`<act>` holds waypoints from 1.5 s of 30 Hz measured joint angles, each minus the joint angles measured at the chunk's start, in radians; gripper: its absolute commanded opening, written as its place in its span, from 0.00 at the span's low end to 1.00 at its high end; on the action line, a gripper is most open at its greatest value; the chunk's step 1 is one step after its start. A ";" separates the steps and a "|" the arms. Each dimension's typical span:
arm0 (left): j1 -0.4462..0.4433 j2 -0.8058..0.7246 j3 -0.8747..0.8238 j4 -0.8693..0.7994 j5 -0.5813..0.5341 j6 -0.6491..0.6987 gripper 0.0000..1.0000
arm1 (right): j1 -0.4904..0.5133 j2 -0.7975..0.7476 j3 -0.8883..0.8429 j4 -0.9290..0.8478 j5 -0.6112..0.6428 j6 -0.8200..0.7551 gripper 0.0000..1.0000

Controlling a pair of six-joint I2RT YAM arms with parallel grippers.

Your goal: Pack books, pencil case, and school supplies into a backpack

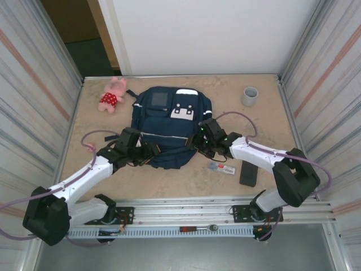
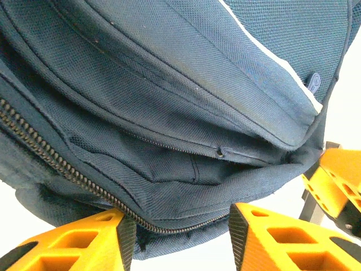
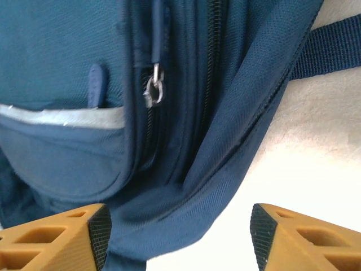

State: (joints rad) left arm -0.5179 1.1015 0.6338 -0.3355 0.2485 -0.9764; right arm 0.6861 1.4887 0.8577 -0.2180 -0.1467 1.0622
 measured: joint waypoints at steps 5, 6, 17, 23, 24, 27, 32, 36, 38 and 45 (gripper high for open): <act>0.000 0.000 0.000 0.000 -0.012 0.021 0.50 | 0.000 0.076 0.024 0.026 -0.004 0.016 0.39; 0.000 -0.001 0.000 0.000 -0.016 0.031 0.51 | 0.000 0.087 0.028 0.030 -0.003 0.017 0.31; -0.002 -0.034 0.107 -0.002 -0.078 0.419 0.57 | 0.008 0.047 -0.079 0.186 -0.039 -0.101 0.00; -0.002 -0.008 0.185 0.030 -0.062 0.861 0.65 | 0.015 -0.035 -0.122 0.304 -0.109 -0.240 0.00; -0.002 0.016 0.209 0.029 -0.045 0.944 0.67 | 0.016 -0.037 -0.122 0.319 -0.121 -0.262 0.00; -0.002 0.111 0.290 -0.004 0.020 1.184 0.70 | 0.017 -0.037 -0.122 0.354 -0.150 -0.312 0.00; 0.017 0.261 0.362 -0.063 0.118 1.492 0.74 | 0.017 -0.038 -0.122 0.375 -0.169 -0.354 0.00; 0.063 0.346 0.404 -0.118 0.225 1.667 0.76 | 0.017 -0.038 -0.122 0.375 -0.169 -0.366 0.00; 0.074 0.375 0.414 -0.126 0.256 1.738 0.78 | 0.017 -0.038 -0.122 0.375 -0.169 -0.368 0.00; 0.070 0.481 0.442 -0.108 0.288 1.859 0.80 | 0.017 -0.038 -0.122 0.377 -0.175 -0.368 0.00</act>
State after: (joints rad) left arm -0.4480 1.5826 1.0756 -0.4438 0.5362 0.8825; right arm 0.7029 1.4506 0.7361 0.1585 -0.3218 0.6941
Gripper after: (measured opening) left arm 0.796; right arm 0.037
